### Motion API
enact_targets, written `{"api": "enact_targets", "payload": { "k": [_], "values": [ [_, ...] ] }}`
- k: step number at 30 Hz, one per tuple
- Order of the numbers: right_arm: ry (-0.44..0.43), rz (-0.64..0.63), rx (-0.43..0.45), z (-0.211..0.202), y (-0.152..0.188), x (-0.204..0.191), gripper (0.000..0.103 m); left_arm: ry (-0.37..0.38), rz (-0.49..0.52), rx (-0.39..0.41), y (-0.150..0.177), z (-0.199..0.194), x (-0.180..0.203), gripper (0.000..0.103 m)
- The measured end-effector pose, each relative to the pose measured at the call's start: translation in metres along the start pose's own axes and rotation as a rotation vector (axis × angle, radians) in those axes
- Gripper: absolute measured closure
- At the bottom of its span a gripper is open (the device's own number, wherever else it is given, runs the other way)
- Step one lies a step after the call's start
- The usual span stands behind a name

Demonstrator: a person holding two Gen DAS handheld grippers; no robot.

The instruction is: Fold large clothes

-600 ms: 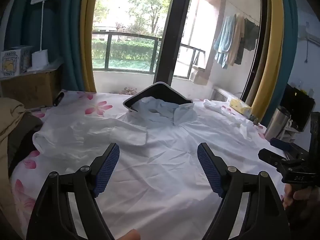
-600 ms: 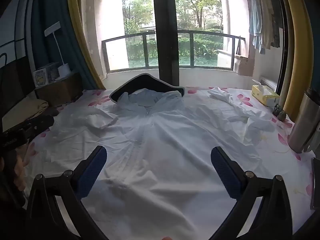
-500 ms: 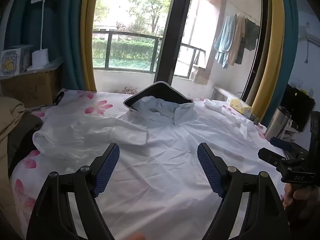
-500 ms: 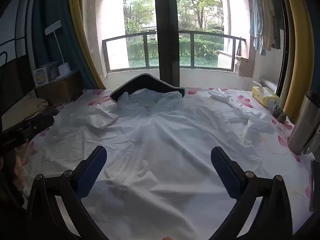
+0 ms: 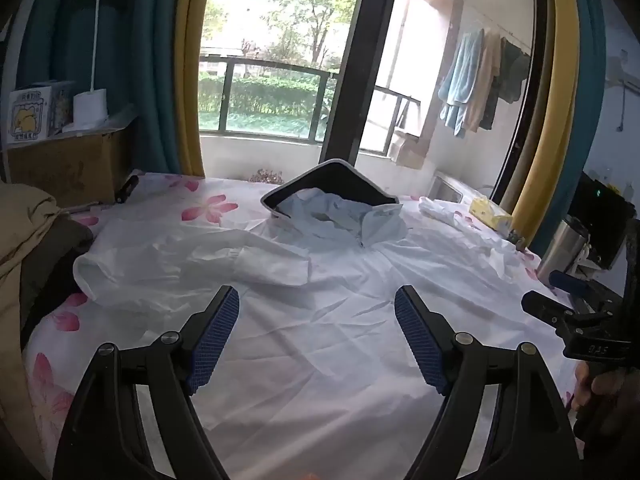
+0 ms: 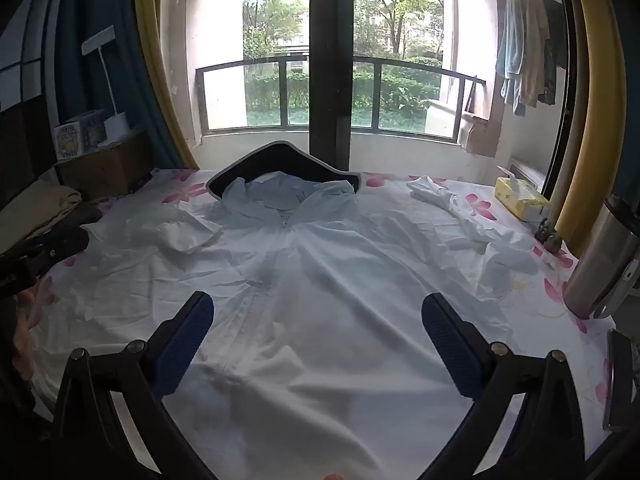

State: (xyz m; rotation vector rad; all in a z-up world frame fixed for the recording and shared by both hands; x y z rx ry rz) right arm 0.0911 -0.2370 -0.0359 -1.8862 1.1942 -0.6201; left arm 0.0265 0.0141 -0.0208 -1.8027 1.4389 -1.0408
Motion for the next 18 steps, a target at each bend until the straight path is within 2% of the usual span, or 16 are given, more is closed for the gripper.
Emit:
{"api": "enact_targets", "payload": {
  "k": [18],
  "values": [
    [0.002,-0.010,-0.013,0.0065,-0.0035,-0.0055,0.000,0.043,-0.003,0.010,0.0023,0.0008,-0.0034,0.020]
  ]
}}
Point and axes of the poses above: each gripper's, at about its wrist camera, not at the fingertips, and z roughly the way its jaws point, x to its right, y to its underside, the point moved 3 cm from there along z, roughly the way its jaws point, and after that the axes turned 1 degree about -x, right-handed, at the moved point
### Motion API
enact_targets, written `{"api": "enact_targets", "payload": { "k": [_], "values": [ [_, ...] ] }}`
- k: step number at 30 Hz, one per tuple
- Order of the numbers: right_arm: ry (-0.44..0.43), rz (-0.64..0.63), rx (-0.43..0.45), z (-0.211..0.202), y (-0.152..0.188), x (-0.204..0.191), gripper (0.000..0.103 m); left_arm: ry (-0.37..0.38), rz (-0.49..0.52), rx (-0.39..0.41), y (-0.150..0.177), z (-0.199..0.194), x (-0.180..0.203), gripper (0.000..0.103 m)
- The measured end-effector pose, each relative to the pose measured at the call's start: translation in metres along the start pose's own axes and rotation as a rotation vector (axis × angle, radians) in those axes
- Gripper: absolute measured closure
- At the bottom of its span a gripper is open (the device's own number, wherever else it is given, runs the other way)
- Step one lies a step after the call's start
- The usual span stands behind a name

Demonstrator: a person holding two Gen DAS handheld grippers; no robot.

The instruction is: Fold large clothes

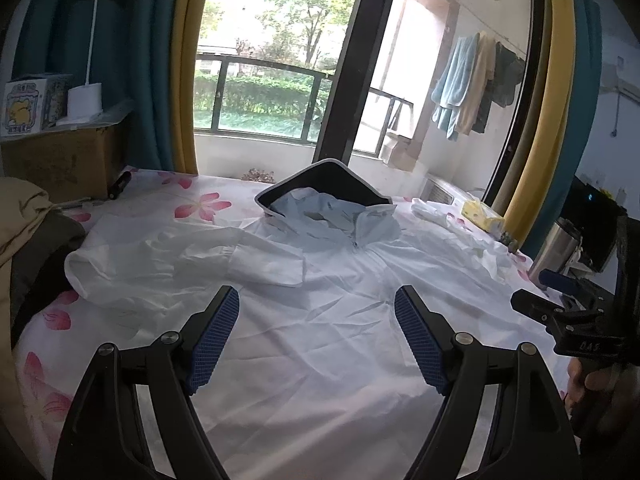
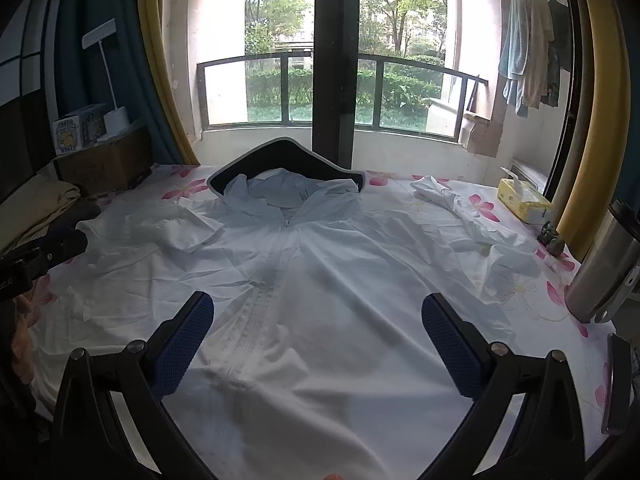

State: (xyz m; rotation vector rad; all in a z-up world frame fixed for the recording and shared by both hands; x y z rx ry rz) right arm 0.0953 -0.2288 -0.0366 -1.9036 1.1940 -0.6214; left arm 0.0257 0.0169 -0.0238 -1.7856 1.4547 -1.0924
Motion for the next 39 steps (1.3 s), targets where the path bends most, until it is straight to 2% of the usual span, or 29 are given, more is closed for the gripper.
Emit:
{"api": "enact_targets", "payload": {
  "k": [10,39],
  "values": [
    [0.003,0.001,0.003,-0.0011,0.0006,-0.0027,0.000,0.036,-0.013,0.011,0.0009,-0.0013,0.0009,0.020],
    [0.000,-0.002,0.006,-0.0033,0.0008,-0.0053,0.000,0.004,-0.028,0.030,-0.0015,-0.0075,-0.0019,0.020]
  ]
}}
Point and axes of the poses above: each gripper's, at about its wrist camera, not at the fingertips, and z roughly the way its jaws point, x to its right, y to its underside, the point moved 3 cm from there along z, roughly the way its jaws point, and after that the axes turned 1 degree about -x, right-handed, at the moved point
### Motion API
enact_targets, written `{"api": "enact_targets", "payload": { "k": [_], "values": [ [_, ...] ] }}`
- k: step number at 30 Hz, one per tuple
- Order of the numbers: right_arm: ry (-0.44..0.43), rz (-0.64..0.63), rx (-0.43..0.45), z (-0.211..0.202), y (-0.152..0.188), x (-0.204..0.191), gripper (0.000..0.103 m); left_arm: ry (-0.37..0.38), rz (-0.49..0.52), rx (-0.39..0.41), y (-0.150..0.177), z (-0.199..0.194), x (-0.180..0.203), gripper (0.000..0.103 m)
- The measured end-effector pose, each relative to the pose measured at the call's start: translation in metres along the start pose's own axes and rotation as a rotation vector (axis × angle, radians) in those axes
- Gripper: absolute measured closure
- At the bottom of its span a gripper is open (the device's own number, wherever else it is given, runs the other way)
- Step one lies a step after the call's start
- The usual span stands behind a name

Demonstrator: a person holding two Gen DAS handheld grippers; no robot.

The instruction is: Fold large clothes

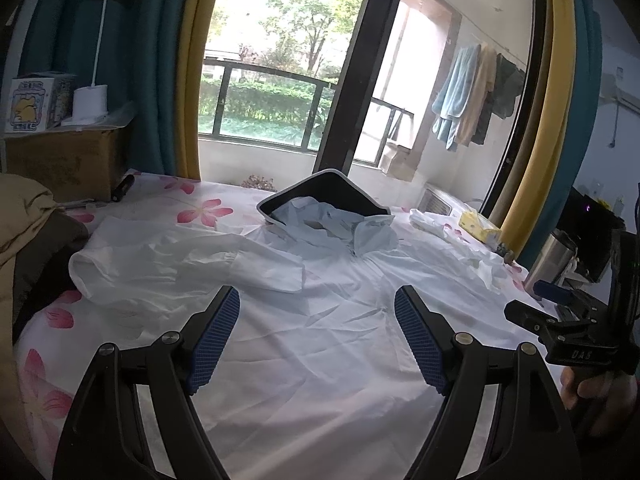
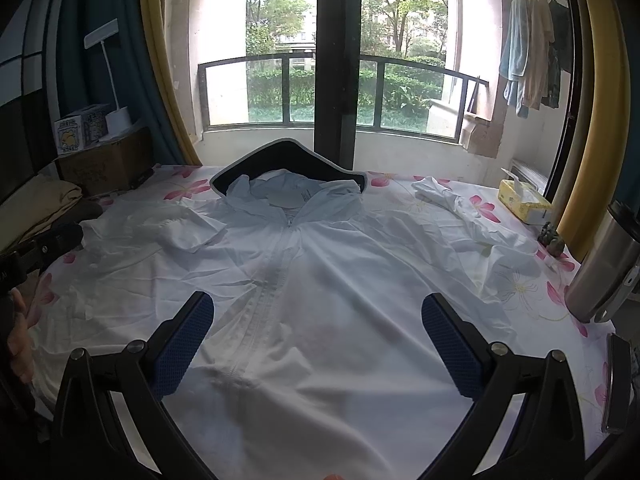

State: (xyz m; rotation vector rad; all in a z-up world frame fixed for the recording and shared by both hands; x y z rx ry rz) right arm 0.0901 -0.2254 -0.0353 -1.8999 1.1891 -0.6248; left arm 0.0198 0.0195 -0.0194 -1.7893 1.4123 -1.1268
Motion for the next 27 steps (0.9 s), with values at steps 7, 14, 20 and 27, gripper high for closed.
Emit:
{"api": "enact_targets", "payload": {
  "k": [7,14,20,27],
  "values": [
    [0.002,-0.003,-0.003,0.000,0.000,-0.001,0.000,0.002,0.001,-0.005,0.000,0.000,-0.002,0.020],
    [0.006,-0.017,-0.011,0.004,-0.004,-0.006,0.000,0.000,-0.005,-0.003,0.000,-0.001,-0.007,0.020],
    [0.009,-0.036,-0.022,0.011,-0.008,-0.012,0.000,-0.001,-0.011,-0.008,0.001,0.002,-0.017,0.020],
    [0.000,-0.073,-0.055,0.026,-0.012,-0.023,0.000,-0.048,-0.023,-0.014,-0.001,0.007,-0.039,0.020]
  ]
}}
Point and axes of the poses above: each gripper's, at about its wrist camera, not at the fingertips, and z roughly the way its jaws point, x to its right, y to its underside, the point moved 3 cm from there along z, roughly the way its jaws point, and after that the axes turned 1 degree about -x, right-handed, at the moved point
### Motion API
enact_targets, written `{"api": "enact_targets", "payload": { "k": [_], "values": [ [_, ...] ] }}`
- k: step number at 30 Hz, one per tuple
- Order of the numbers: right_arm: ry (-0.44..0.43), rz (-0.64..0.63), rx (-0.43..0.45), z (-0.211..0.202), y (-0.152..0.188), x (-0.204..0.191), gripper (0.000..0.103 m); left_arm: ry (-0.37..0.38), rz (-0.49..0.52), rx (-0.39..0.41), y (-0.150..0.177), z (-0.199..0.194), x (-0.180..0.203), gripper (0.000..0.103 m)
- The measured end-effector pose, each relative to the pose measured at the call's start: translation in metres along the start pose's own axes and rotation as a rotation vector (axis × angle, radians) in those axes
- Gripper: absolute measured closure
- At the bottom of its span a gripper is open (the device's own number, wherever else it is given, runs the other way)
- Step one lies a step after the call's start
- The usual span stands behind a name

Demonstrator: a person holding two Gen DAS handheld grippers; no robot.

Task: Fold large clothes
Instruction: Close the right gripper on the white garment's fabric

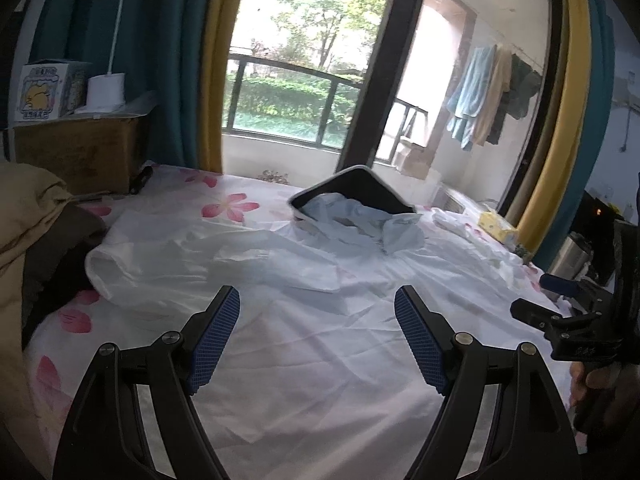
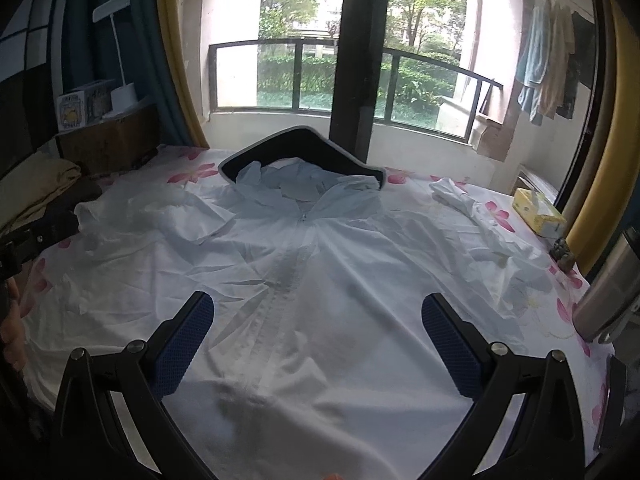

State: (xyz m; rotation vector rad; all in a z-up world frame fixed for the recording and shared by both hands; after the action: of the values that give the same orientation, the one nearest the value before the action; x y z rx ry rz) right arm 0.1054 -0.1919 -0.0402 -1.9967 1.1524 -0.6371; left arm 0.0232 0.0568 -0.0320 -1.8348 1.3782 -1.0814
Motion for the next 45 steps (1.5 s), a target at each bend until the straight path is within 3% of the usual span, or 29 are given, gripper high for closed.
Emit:
{"api": "enact_targets", "payload": {
  "k": [19,23,29,34,37,43,45],
  "values": [
    [-0.221,-0.180,-0.097,0.094,-0.060,-0.080,0.004,-0.117,-0.116,-0.043,-0.011,0.032,-0.077,0.020],
    [-0.255,-0.204,-0.147,0.124,-0.066,-0.094,0.017,-0.149,-0.178,-0.051,-0.007,0.040,-0.100,0.020],
    [-0.284,-0.209,-0.221,0.165,-0.067,-0.108,0.028,-0.184,-0.254,-0.062,-0.001,0.049,-0.129,0.020],
    [-0.328,-0.177,-0.301,0.197,-0.062,-0.116,0.039,-0.175,-0.277,-0.079,0.002,0.054,-0.134,0.020],
    [-0.331,-0.188,-0.305,0.204,-0.060,-0.122,0.045,-0.176,-0.275,-0.085,0.002,0.055,-0.134,0.020],
    [-0.348,-0.211,-0.291,0.206,-0.065,-0.124,0.095,-0.182,-0.260,-0.091,0.002,0.054,-0.129,0.020],
    [-0.352,-0.222,-0.280,0.204,-0.067,-0.125,0.097,-0.186,-0.247,-0.087,0.000,0.053,-0.127,0.020]
  ]
}}
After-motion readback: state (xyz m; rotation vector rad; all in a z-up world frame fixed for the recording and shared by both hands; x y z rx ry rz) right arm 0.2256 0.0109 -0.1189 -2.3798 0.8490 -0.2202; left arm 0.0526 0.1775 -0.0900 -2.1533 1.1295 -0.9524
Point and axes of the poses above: each gripper's, at about its wrist camera, not at the fingertips, and z roughly the way its jaws point, x to its right, y to its underside, the point moved 3 cm from there along z, roughly the way its jaws point, and after that the axes turned 1 degree about -x, right-handed, at the moved point
